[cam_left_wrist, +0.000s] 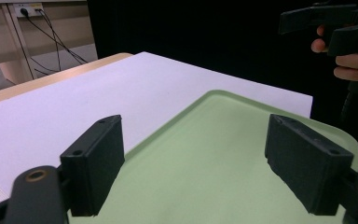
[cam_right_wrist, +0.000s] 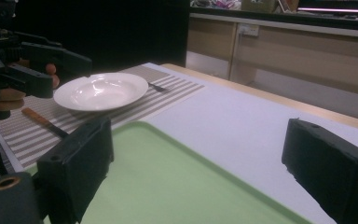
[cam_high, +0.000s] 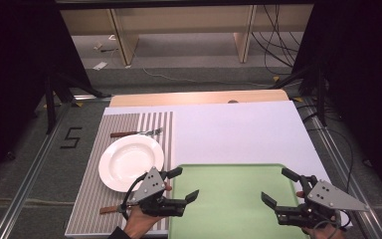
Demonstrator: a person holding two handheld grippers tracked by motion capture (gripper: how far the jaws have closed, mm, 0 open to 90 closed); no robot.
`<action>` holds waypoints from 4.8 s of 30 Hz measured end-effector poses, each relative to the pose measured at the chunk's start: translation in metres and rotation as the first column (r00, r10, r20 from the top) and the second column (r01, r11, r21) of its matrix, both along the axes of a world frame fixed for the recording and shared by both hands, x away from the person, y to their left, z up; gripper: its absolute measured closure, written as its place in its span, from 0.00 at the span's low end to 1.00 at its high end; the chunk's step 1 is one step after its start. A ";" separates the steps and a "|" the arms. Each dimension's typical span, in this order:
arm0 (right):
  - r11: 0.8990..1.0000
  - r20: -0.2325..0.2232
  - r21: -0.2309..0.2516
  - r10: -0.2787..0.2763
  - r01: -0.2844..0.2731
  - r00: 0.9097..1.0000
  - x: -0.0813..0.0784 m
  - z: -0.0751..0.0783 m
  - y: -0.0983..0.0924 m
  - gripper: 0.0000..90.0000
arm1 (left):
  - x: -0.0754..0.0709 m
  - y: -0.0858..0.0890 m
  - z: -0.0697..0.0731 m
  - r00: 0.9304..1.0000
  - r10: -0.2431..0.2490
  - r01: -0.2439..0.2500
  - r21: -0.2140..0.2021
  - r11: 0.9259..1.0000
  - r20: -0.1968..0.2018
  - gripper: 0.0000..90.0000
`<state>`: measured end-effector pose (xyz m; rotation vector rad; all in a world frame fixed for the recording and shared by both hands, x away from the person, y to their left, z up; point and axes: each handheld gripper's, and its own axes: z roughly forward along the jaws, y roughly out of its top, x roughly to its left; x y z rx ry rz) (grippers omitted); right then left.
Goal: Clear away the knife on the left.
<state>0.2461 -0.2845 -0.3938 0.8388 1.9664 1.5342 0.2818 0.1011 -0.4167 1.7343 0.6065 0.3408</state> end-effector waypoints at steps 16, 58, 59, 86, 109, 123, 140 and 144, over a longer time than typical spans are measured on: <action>1.000 -0.001 -0.004 0.008 -0.008 1.000 0.000 0.000 0.001 0.11 | -0.001 0.001 0.002 1.000 -0.001 0.000 0.023 1.000 0.020 0.22; 1.000 -0.011 -0.010 0.003 -0.004 1.000 0.001 -0.002 0.001 0.11 | 0.011 0.038 0.012 0.982 -0.057 0.148 0.542 0.827 -0.181 0.24; 1.000 -0.010 -0.010 0.005 -0.005 1.000 0.001 -0.002 0.001 0.11 | 0.011 0.038 0.011 0.980 -0.059 0.157 0.554 0.818 -0.192 0.24; 1.000 -0.008 -0.014 0.006 -0.006 1.000 0.001 -0.002 0.002 0.11 | 0.018 0.071 -0.022 0.917 0.148 0.232 0.797 0.558 -0.370 0.34; 1.000 -0.013 -0.014 0.003 -0.004 1.000 0.002 -0.002 0.002 0.11 | 0.038 0.092 -0.036 0.834 0.282 0.279 0.803 0.526 -0.475 0.63; 1.000 -0.013 -0.014 0.003 -0.003 1.000 0.002 -0.002 0.002 0.11 | 0.043 0.093 -0.042 0.823 0.250 0.332 0.788 0.518 -0.511 0.85; 1.000 -0.013 -0.015 0.003 -0.003 1.000 0.002 -0.003 0.002 0.11 | 0.041 0.092 -0.024 0.829 0.164 0.295 0.667 0.684 -0.535 0.86; 1.000 -0.010 -0.014 0.003 -0.004 1.000 0.002 -0.002 0.002 0.11 | 0.040 0.087 -0.018 0.841 0.123 0.276 0.613 0.740 -0.527 0.86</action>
